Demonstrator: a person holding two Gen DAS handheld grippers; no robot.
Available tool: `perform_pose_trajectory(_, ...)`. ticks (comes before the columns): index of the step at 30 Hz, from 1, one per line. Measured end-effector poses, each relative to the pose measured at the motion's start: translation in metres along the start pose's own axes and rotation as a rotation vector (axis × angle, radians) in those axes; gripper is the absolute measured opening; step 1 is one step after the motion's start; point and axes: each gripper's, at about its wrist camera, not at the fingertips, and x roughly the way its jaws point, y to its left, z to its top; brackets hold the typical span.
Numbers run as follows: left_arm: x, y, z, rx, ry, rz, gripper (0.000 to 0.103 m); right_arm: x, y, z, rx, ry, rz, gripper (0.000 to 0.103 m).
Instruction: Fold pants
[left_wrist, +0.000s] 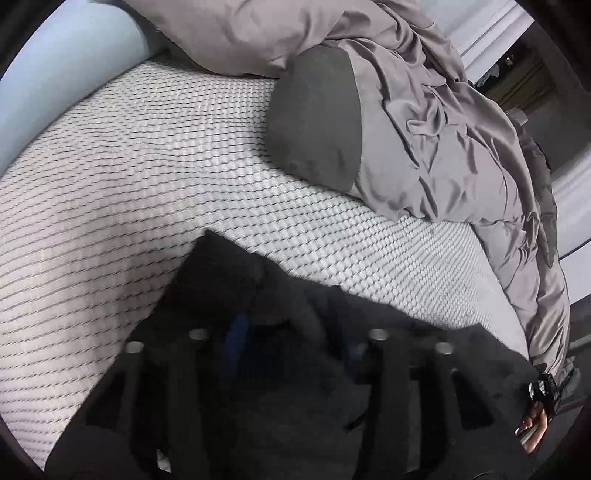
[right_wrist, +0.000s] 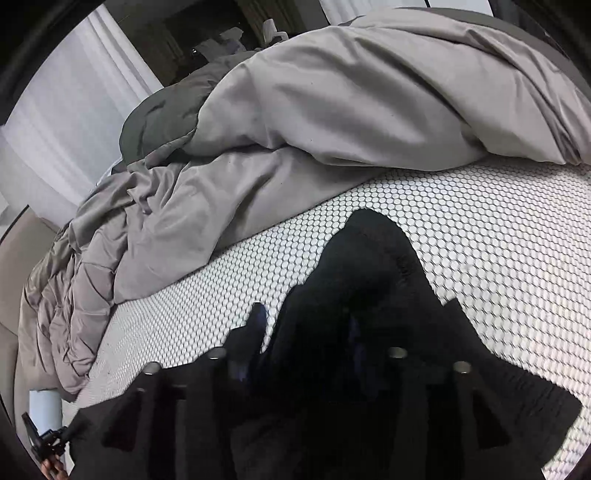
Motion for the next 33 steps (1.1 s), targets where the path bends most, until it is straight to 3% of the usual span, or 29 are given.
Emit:
perform_pose_trajectory(3, -0.034, 0.006, -0.016, -0.007, -0.074, 0.006, 0.063, -0.038, -0.001, -0.019, -0.008, -0.069, 0.034, 0.079)
perform_pose_trajectory(7, -0.079, 0.011, -0.060, -0.021, -0.118, -0.080, 0.063, -0.090, -0.001, -0.049, -0.007, -0.112, 0.124, 0.090)
perform_pose_trajectory(13, -0.113, -0.030, -0.141, 0.005, -0.125, -0.160, 0.064, -0.134, 0.010, -0.103, 0.001, -0.062, 0.253, 0.091)
perform_pose_trajectory(21, -0.106, -0.079, -0.234, 0.001, -0.060, -0.201, 0.063, -0.153, 0.020, -0.170, -0.099, 0.026, 0.293, 0.092)
perform_pose_trajectory(26, -0.086, -0.122, -0.258, 0.098, -0.013, -0.224, 0.063, -0.144, 0.006, -0.187, -0.016, 0.015, 0.418, 0.092)
perform_pose_trajectory(30, -0.052, -0.133, -0.265, 0.051, 0.033, -0.254, 0.061, -0.135, 0.000, -0.197, -0.031, -0.010, 0.383, 0.092)
perform_pose_trajectory(33, -0.024, -0.142, -0.270, 0.067, 0.080, -0.216, 0.052, -0.127, -0.005, -0.197, -0.020, -0.024, 0.390, 0.092)
